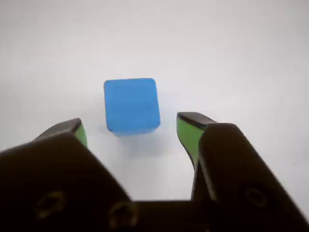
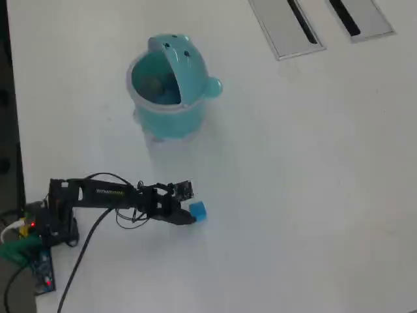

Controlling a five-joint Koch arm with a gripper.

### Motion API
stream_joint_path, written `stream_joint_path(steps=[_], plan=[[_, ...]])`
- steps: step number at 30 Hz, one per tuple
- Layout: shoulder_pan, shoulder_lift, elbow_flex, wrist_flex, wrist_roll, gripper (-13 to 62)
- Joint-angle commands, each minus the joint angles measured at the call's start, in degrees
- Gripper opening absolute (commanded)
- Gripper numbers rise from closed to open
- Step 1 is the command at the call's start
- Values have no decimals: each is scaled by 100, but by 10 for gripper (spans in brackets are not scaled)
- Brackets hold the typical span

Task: Grasp RGB lego blocks and put them in the bin one by one.

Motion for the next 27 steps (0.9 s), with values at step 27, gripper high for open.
stream_joint_path(steps=[27], plan=[[9,-896,-1011,-606,316,243]])
